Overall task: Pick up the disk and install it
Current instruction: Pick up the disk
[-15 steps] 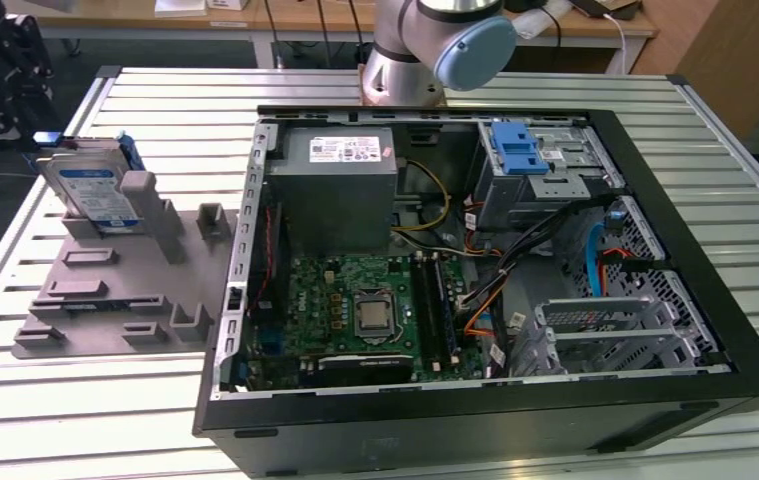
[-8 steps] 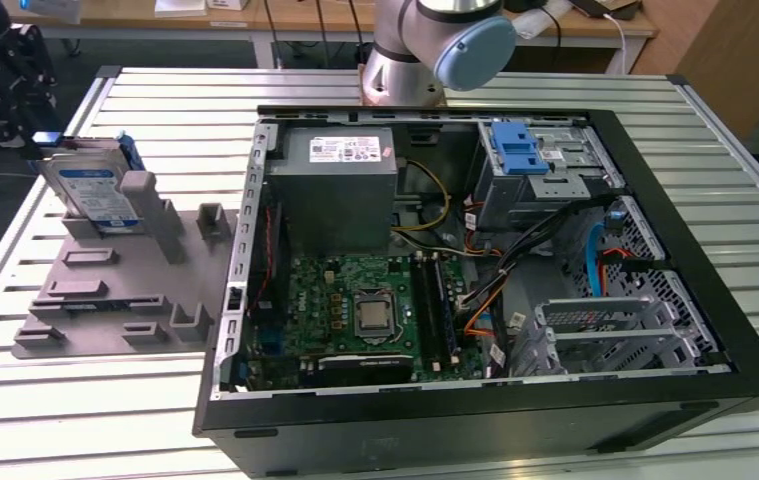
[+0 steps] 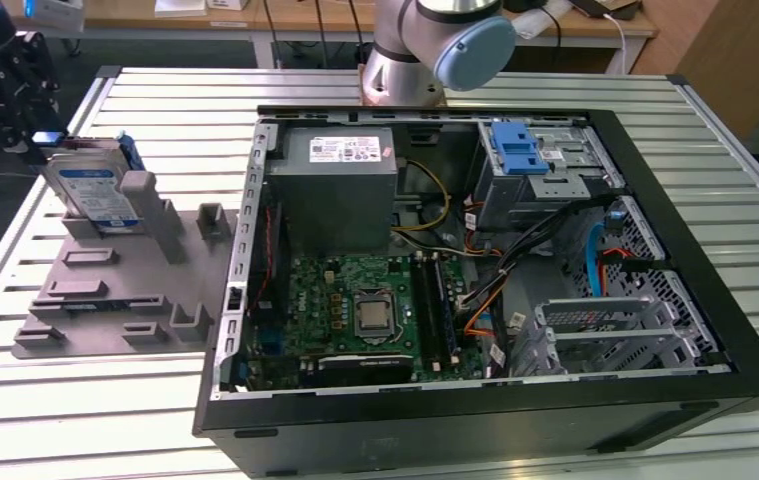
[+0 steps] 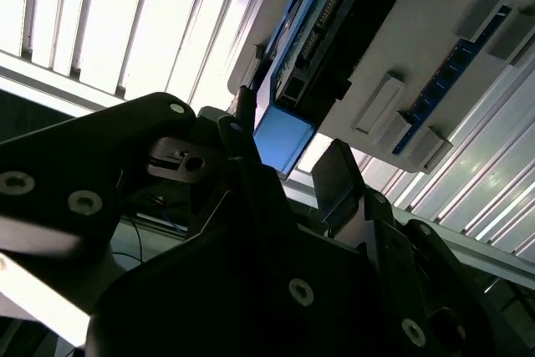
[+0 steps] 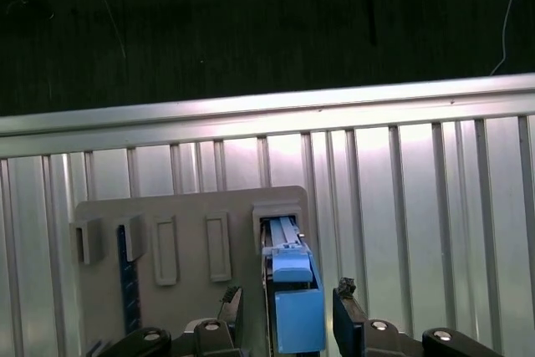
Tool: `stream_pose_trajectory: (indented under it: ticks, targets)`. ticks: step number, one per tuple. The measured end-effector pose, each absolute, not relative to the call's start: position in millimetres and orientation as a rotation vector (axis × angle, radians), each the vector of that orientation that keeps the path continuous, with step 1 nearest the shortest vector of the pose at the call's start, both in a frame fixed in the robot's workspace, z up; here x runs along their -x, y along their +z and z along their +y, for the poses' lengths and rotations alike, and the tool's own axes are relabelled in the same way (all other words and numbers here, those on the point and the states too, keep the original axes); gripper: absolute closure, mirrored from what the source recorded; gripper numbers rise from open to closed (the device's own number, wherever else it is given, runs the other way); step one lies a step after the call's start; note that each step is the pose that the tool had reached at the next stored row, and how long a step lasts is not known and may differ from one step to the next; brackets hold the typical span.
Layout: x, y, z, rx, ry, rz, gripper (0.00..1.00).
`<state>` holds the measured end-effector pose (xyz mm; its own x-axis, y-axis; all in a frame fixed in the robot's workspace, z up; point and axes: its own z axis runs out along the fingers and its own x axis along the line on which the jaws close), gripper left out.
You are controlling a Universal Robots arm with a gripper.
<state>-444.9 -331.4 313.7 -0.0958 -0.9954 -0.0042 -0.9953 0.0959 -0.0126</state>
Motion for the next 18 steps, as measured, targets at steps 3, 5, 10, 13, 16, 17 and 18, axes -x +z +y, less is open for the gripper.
stream_pose_trajectory:
  ticks: [3, 5, 10, 13, 16, 17, 18]
  targets:
    - [444.9, 310.8, -330.9, 2.105, -0.01, 2.316, 0.45]
    - [444.9, 308.9, -330.6, 2.105, -0.01, 2.317, 0.45]
    - [444.9, 305.7, -330.1, 2.105, -0.01, 2.317, 0.45]
    - [444.9, 305.4, -330.1, 2.105, -0.01, 2.317, 0.45]
    - [444.9, 304.6, -330.1, 2.105, -0.01, 2.317, 0.45]
    - [444.9, 304.0, -330.1, 2.105, -0.009, 2.317, 0.45]
    - [444.9, 303.4, -330.1, 2.105, -0.009, 2.317, 0.45]
